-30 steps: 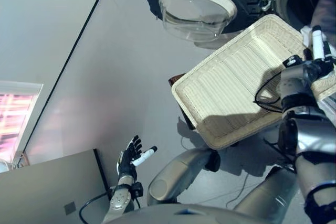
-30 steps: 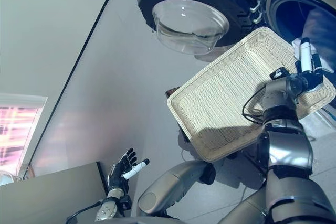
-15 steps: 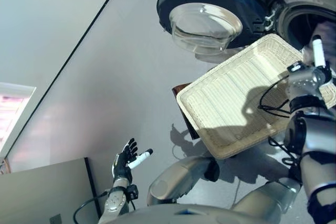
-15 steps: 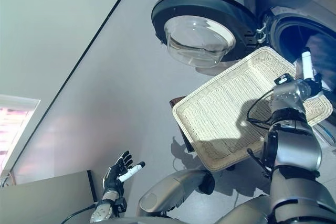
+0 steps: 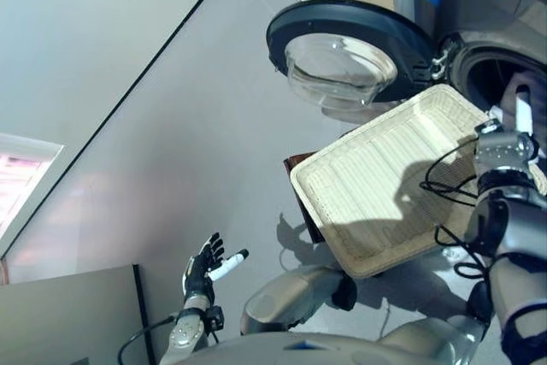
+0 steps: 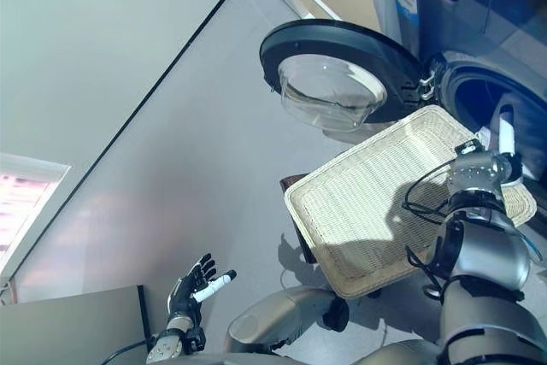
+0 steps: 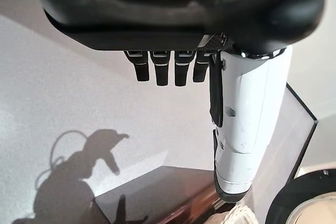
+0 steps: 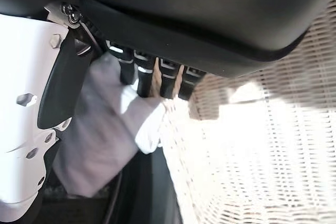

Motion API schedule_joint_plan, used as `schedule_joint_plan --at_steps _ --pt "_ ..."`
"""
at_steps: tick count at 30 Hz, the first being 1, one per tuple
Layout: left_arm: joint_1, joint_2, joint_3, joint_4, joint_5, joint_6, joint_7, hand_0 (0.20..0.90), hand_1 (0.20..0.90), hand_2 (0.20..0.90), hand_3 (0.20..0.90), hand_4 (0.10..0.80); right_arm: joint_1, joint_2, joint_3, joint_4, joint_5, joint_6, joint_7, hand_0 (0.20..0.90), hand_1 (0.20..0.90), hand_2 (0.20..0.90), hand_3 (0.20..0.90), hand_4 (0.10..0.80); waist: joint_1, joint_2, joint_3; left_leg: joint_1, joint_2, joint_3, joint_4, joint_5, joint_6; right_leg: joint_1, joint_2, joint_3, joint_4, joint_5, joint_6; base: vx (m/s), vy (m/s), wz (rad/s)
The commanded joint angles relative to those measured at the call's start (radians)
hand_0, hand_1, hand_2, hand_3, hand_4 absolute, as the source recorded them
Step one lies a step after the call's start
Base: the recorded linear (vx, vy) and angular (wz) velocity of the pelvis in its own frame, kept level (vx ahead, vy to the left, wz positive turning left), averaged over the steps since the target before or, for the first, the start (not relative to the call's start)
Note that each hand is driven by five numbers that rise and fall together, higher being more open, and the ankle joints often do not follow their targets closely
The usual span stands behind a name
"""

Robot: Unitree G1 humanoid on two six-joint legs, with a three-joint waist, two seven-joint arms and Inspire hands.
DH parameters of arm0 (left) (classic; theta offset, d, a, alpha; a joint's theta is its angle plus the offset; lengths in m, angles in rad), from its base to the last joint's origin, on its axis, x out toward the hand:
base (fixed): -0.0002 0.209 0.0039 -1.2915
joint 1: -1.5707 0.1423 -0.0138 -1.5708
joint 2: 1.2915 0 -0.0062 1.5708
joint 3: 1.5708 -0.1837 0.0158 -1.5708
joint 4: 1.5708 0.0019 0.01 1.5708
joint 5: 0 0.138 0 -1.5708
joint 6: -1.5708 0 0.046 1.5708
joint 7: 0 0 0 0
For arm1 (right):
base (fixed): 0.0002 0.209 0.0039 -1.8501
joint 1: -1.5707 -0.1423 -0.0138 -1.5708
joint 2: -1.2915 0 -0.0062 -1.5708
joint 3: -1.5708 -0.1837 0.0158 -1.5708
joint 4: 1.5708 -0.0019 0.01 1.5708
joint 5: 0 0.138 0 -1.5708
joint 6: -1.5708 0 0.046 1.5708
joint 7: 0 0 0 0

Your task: Pick up the clothes and place them into the washing machine

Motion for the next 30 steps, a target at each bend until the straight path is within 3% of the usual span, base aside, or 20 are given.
schedule_joint_plan --at_steps 1,12,21,27,30 --pt "0.062 0.054 0.075 0.118 0.013 -0.031 0.023 0.900 0.900 0.900 0.900 0.800 -0.013 -0.464 0.248 -0.294 -0.214 -0.294 0.105 0.900 0.900 0.900 0.900 0.800 -0.039 -0.201 -0.302 0.070 0.104 -0.036 -0.008 -0.034 -0.181 0.012 0.008 -0.053 -0.016 0.102 -0.057 0.061 -0.065 0.04" --pt "0.052 0.066 0.107 0.180 0.033 -0.013 0.032 0.900 0.900 0.900 0.900 0.800 0.104 -0.480 0.163 -0.359 -0.244 -0.300 0.093 0.900 0.900 0.900 0.900 0.800 -0.072 -0.280 -0.322 0.155 0.134 -0.037 -0.039 -0.031 -0.195 0.093 0.043 -0.079 -0.046 0.097 -0.062 0.049 -0.085 0.08" --pt "0.056 0.069 0.127 0.200 0.021 -0.006 0.024 0.900 0.900 0.900 0.900 0.800 0.135 -0.431 0.177 -0.355 -0.241 -0.290 0.123 0.900 0.900 0.900 0.900 0.800 -0.084 -0.339 -0.327 0.213 0.173 -0.022 -0.051 -0.034 -0.196 0.121 0.094 -0.050 -0.055 0.082 -0.077 0.041 -0.096 -0.02" --pt "0.056 0.072 0.134 0.215 0.018 0.003 0.027 0.900 0.900 0.900 0.900 0.800 0.160 -0.315 0.184 -0.325 -0.228 -0.280 0.139 0.900 0.900 0.900 0.900 0.800 -0.087 -0.354 -0.322 0.235 0.180 -0.025 -0.068 -0.033 -0.194 0.136 0.110 -0.053 -0.062 0.079 -0.079 0.001 -0.034 -0.06" --pt "0.048 0.070 0.143 0.242 0.023 0.011 0.035 0.900 0.900 0.900 0.900 0.800 0.225 -0.168 0.168 -0.304 -0.206 -0.278 0.148 0.900 0.900 0.900 0.900 0.800 -0.077 -0.359 -0.314 0.238 0.180 -0.034 -0.075 -0.031 -0.190 0.142 0.116 -0.063 -0.060 0.077 -0.080 -0.016 -0.013 -0.06"
